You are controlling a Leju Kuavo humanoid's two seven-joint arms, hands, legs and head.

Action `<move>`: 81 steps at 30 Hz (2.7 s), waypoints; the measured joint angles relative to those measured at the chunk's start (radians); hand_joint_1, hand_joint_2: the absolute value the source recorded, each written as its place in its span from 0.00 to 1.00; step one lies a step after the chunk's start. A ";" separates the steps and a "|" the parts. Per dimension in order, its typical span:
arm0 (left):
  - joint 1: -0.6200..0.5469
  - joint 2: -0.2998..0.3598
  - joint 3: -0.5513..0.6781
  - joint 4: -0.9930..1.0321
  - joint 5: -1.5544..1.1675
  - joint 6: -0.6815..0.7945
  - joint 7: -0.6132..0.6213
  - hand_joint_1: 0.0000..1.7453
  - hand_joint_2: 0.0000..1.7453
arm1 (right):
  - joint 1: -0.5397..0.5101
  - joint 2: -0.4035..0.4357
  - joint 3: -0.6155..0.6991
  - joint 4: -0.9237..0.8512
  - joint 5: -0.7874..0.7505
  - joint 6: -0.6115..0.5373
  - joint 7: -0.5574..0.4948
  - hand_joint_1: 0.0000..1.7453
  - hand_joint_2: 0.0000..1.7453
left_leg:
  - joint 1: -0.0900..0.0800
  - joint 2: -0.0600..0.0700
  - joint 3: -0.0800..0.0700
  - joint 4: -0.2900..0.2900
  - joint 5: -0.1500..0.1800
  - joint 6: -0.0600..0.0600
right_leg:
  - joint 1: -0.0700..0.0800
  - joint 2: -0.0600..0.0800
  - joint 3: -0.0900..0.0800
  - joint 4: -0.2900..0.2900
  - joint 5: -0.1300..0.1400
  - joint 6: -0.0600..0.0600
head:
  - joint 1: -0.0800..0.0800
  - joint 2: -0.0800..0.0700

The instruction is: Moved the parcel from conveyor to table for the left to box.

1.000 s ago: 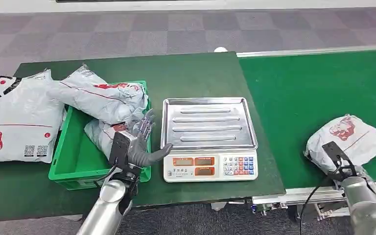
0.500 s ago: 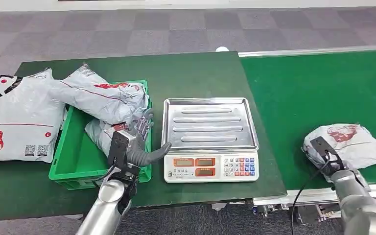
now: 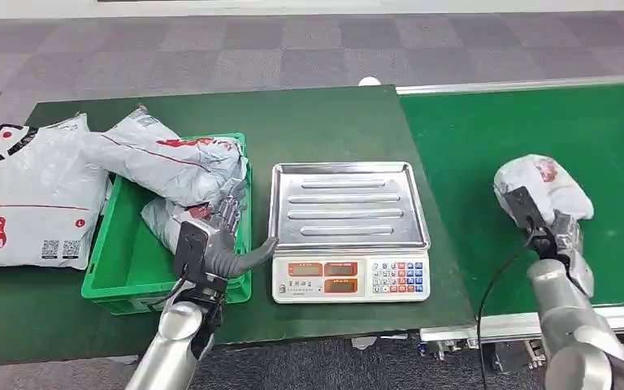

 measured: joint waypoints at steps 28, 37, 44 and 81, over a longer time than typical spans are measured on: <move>-0.054 -0.027 0.000 0.075 -0.021 0.004 -0.043 0.00 1.00 | 0.138 0.128 0.330 -0.484 0.005 -0.079 -0.022 1.00 1.00 | 0.001 -0.002 0.000 0.000 0.000 0.000 | 0.001 -0.001 -0.001 0.000 -0.001 -0.001 | 0.000 0.000; -0.085 -0.035 0.000 0.133 -0.013 0.002 -0.058 0.00 1.00 | 0.296 0.169 0.609 -0.697 0.071 -0.134 0.027 1.00 1.00 | 0.001 -0.002 0.000 0.000 -0.001 -0.002 | 0.001 -0.001 -0.001 0.000 -0.003 -0.002 | 0.000 0.000; -0.086 -0.035 0.000 0.158 -0.012 0.002 -0.065 0.00 1.00 | 0.378 0.171 0.722 -0.814 0.087 -0.134 0.011 1.00 1.00 | 0.001 -0.002 0.000 0.000 -0.002 -0.002 | 0.001 -0.001 -0.001 0.000 -0.004 -0.002 | 0.000 0.000; -0.100 -0.029 0.000 0.185 -0.002 0.011 -0.075 0.00 1.00 | 0.532 0.161 0.914 -1.025 0.080 -0.111 0.053 0.00 1.00 | 0.001 -0.002 0.000 0.000 -0.002 -0.003 | 0.001 -0.001 -0.001 0.000 -0.004 -0.003 | 0.000 0.000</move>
